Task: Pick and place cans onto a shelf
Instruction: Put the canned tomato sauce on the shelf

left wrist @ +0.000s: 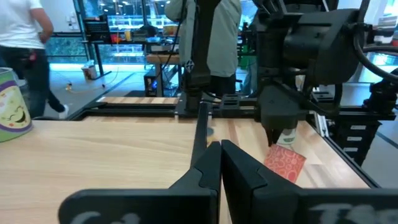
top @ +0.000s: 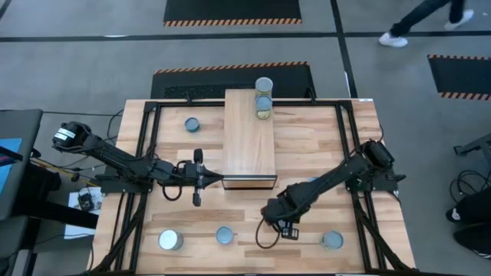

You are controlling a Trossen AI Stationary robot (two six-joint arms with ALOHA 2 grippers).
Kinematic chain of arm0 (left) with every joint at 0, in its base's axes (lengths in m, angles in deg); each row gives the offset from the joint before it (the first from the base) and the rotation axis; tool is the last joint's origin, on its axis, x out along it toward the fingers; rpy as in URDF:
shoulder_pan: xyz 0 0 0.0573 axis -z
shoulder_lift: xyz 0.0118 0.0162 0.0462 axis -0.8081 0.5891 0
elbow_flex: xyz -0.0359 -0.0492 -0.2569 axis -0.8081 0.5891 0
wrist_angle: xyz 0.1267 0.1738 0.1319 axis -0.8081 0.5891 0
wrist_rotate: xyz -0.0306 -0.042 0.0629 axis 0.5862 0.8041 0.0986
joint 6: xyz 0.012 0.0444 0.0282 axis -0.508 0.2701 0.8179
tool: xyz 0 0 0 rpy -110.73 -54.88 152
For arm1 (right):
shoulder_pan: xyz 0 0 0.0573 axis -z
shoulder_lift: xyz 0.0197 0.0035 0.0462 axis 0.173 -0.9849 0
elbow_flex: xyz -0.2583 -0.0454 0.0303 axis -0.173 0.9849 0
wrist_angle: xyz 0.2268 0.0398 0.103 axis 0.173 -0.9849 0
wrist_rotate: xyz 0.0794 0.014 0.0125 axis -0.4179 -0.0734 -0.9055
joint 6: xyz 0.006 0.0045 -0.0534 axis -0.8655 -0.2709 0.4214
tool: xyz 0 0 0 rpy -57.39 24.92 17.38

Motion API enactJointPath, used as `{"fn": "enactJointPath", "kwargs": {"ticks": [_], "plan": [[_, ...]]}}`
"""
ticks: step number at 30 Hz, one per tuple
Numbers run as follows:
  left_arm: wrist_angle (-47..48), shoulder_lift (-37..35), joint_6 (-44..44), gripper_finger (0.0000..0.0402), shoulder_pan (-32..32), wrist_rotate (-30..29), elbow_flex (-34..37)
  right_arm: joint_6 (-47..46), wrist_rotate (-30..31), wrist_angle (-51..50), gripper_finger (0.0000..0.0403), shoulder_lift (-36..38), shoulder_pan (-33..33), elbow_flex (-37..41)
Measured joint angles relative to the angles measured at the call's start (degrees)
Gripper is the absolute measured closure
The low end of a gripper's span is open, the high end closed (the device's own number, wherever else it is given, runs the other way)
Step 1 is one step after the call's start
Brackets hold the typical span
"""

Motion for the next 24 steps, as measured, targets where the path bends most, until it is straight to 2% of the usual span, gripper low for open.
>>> {"fn": "enactJointPath", "kwargs": {"ticks": [6,13,24], "plan": [[0.0,0.0,0.0,0.0401,0.9,-0.4,0.0,2.7,-1.1,0.3,0.0383,-0.1,1.0,0.0],[0.2,0.0,-0.8,0.0401,1.4,-1.5,0.0,2.5,-1.5,0.3,0.0362,-0.1,1.3,0.0],[0.2,0.0,0.0,0.0401,3.0,-1.5,0.0,1.4,-1.7,0.8,0.0351,-0.2,3.7,0.0]]}}
